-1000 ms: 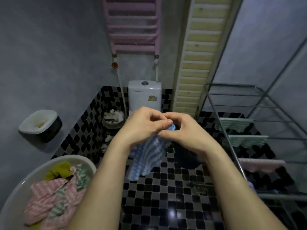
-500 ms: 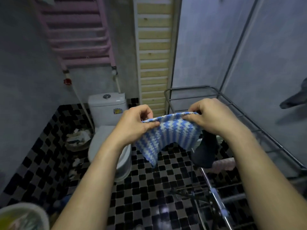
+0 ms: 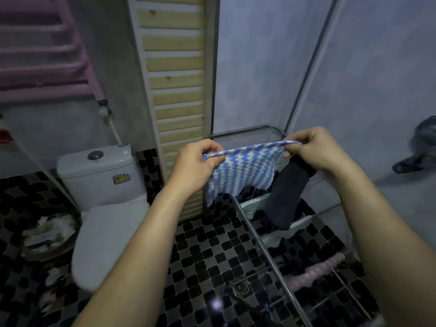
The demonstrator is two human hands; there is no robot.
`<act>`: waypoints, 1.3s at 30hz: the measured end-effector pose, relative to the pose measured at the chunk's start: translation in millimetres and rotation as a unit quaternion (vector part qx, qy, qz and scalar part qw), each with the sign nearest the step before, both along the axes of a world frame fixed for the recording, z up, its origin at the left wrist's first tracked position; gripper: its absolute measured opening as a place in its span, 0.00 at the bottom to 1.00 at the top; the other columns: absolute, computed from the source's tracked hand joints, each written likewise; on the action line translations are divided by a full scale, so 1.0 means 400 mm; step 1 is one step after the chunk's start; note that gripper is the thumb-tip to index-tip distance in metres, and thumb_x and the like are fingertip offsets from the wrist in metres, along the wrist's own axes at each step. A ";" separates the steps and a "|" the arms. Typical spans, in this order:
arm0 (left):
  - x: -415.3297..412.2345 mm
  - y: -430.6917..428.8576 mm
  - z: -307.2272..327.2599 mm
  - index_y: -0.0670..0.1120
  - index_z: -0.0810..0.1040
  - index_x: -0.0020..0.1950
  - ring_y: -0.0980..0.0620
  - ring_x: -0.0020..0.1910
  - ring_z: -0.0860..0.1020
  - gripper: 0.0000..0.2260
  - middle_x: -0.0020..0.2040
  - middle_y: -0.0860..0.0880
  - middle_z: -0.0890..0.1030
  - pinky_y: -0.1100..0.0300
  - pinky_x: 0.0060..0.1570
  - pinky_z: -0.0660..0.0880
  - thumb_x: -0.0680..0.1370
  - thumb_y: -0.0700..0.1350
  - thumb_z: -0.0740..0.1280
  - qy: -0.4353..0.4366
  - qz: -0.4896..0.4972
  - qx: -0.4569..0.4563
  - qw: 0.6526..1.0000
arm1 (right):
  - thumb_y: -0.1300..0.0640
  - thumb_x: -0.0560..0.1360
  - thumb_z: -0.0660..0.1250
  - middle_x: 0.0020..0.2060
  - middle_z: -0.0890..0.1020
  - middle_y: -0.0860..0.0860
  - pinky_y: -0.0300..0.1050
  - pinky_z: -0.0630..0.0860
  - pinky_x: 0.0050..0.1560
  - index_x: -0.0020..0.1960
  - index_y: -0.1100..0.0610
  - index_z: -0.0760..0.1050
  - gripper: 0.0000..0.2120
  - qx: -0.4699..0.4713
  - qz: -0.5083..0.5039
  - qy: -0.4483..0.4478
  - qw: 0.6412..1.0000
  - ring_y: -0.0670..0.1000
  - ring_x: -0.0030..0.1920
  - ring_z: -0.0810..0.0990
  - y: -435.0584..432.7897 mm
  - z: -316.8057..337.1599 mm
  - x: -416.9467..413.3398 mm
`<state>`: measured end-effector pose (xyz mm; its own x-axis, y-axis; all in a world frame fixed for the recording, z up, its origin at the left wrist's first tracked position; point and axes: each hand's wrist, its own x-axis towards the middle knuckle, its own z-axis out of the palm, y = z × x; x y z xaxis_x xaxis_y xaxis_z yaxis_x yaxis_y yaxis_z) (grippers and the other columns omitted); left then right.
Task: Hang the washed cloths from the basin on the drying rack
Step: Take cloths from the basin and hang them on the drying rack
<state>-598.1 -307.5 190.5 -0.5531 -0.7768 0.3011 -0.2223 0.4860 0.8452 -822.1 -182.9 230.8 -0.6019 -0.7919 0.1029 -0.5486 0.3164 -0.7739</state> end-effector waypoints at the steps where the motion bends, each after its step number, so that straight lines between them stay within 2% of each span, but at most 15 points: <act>1: -0.024 -0.022 -0.010 0.52 0.79 0.39 0.59 0.33 0.73 0.07 0.34 0.55 0.78 0.60 0.38 0.69 0.74 0.41 0.71 -0.006 -0.004 0.006 1.000 | 0.67 0.75 0.66 0.22 0.80 0.42 0.39 0.66 0.31 0.45 0.58 0.83 0.08 -0.006 -0.016 -0.003 1.000 0.46 0.33 0.73 -0.023 -0.013 -0.022; 3: -0.072 -0.064 -0.032 0.54 0.80 0.38 0.57 0.35 0.75 0.08 0.35 0.55 0.80 0.58 0.40 0.71 0.73 0.41 0.71 -0.006 -0.003 0.021 1.000 | 0.68 0.74 0.66 0.23 0.80 0.44 0.42 0.66 0.35 0.46 0.61 0.84 0.08 -0.019 -0.048 0.004 0.999 0.51 0.36 0.73 -0.061 -0.036 -0.068; 5: -0.122 -0.100 -0.053 0.56 0.80 0.37 0.54 0.37 0.78 0.07 0.36 0.54 0.82 0.55 0.42 0.75 0.71 0.44 0.72 0.007 0.013 0.044 0.999 | 0.66 0.74 0.67 0.28 0.82 0.47 0.40 0.68 0.34 0.47 0.62 0.84 0.07 -0.021 -0.074 0.038 0.996 0.47 0.35 0.75 -0.089 -0.052 -0.115; 7: -0.173 -0.126 -0.080 0.53 0.81 0.38 0.51 0.40 0.80 0.06 0.38 0.52 0.83 0.55 0.42 0.76 0.72 0.43 0.73 0.008 0.029 0.062 0.998 | 0.63 0.74 0.69 0.35 0.83 0.53 0.38 0.70 0.34 0.47 0.58 0.84 0.06 -0.005 -0.100 0.085 0.991 0.43 0.33 0.75 -0.110 -0.077 -0.163; 9: -0.221 -0.140 -0.121 0.50 0.80 0.39 0.52 0.39 0.78 0.05 0.38 0.52 0.82 0.57 0.40 0.73 0.74 0.41 0.72 -0.007 0.023 0.076 0.997 | 0.61 0.73 0.70 0.37 0.83 0.56 0.43 0.72 0.40 0.47 0.58 0.84 0.05 0.021 -0.111 0.126 0.986 0.47 0.38 0.78 -0.126 -0.115 -0.213; 12: -0.293 -0.160 -0.204 0.48 0.79 0.42 0.53 0.36 0.75 0.06 0.36 0.51 0.79 0.59 0.38 0.70 0.76 0.38 0.68 -0.064 0.003 0.093 0.994 | 0.60 0.73 0.70 0.35 0.81 0.55 0.46 0.72 0.42 0.45 0.57 0.84 0.04 0.094 -0.078 0.157 0.980 0.53 0.40 0.78 -0.161 -0.184 -0.306; 14: -0.322 -0.167 -0.257 0.48 0.78 0.43 0.50 0.36 0.76 0.06 0.35 0.51 0.78 0.57 0.36 0.74 0.77 0.38 0.67 -0.084 -0.009 0.133 0.987 | 0.62 0.73 0.69 0.35 0.80 0.56 0.46 0.72 0.40 0.42 0.56 0.83 0.05 0.157 -0.046 0.139 0.977 0.54 0.38 0.77 -0.177 -0.220 -0.354; 17: -0.362 -0.189 -0.315 0.48 0.79 0.44 0.49 0.35 0.79 0.05 0.40 0.45 0.81 0.50 0.36 0.81 0.78 0.39 0.67 -0.087 -0.014 0.203 0.975 | 0.64 0.73 0.69 0.26 0.74 0.53 0.42 0.66 0.31 0.34 0.53 0.78 0.12 0.212 -0.006 0.108 0.971 0.49 0.29 0.71 -0.208 -0.259 -0.420; 19: -0.380 -0.217 -0.344 0.50 0.79 0.43 0.49 0.36 0.81 0.05 0.42 0.46 0.82 0.48 0.40 0.82 0.78 0.41 0.68 -0.100 0.002 0.211 0.972 | 0.62 0.74 0.70 0.24 0.73 0.51 0.42 0.64 0.29 0.37 0.56 0.80 0.08 0.243 0.005 0.091 0.966 0.48 0.26 0.69 -0.236 -0.281 -0.456; 23: -0.399 -0.277 -0.374 0.53 0.79 0.42 0.48 0.43 0.81 0.05 0.41 0.52 0.81 0.49 0.47 0.80 0.76 0.43 0.70 -0.109 0.060 0.183 0.975 | 0.58 0.73 0.72 0.27 0.77 0.54 0.43 0.68 0.32 0.40 0.60 0.82 0.06 0.254 0.000 0.066 0.965 0.51 0.30 0.74 -0.308 -0.322 -0.484; 27: -0.433 -0.328 -0.396 0.48 0.79 0.50 0.51 0.41 0.78 0.03 0.41 0.52 0.79 0.59 0.38 0.71 0.78 0.42 0.67 -0.142 0.121 0.130 0.974 | 0.56 0.73 0.69 0.40 0.83 0.59 0.47 0.74 0.41 0.40 0.56 0.81 0.06 0.223 -0.039 0.127 0.966 0.60 0.45 0.82 -0.405 -0.405 -0.480; 28: -0.441 -0.336 -0.404 0.47 0.78 0.53 0.51 0.42 0.77 0.05 0.43 0.51 0.80 0.60 0.39 0.69 0.78 0.41 0.67 -0.158 0.128 0.122 0.971 | 0.55 0.74 0.68 0.44 0.84 0.59 0.47 0.75 0.43 0.45 0.55 0.81 0.05 0.212 -0.043 0.130 0.968 0.61 0.49 0.81 -0.423 -0.425 -0.472; 31: -0.446 -0.345 -0.429 0.45 0.76 0.61 0.47 0.53 0.79 0.13 0.55 0.46 0.81 0.59 0.50 0.72 0.76 0.39 0.68 -0.185 0.125 0.084 0.971 | 0.53 0.74 0.69 0.54 0.81 0.55 0.48 0.76 0.49 0.65 0.52 0.74 0.20 0.211 -0.033 0.124 0.969 0.58 0.55 0.79 -0.436 -0.465 -0.461; 34: -0.431 -0.319 -0.439 0.47 0.79 0.59 0.46 0.55 0.78 0.14 0.56 0.46 0.81 0.59 0.52 0.71 0.74 0.41 0.70 -0.237 0.074 0.001 0.969 | 0.50 0.73 0.72 0.49 0.80 0.51 0.44 0.73 0.47 0.61 0.50 0.77 0.18 0.267 0.069 0.116 0.954 0.54 0.51 0.79 -0.412 -0.477 -0.460; 39: -0.401 -0.275 -0.476 0.53 0.81 0.56 0.50 0.54 0.74 0.09 0.52 0.52 0.83 0.61 0.48 0.66 0.77 0.50 0.67 -0.347 0.006 -0.058 0.936 | 0.52 0.74 0.72 0.53 0.82 0.51 0.44 0.74 0.52 0.55 0.53 0.83 0.12 0.304 0.174 0.132 0.927 0.51 0.54 0.79 -0.401 -0.520 -0.443</act>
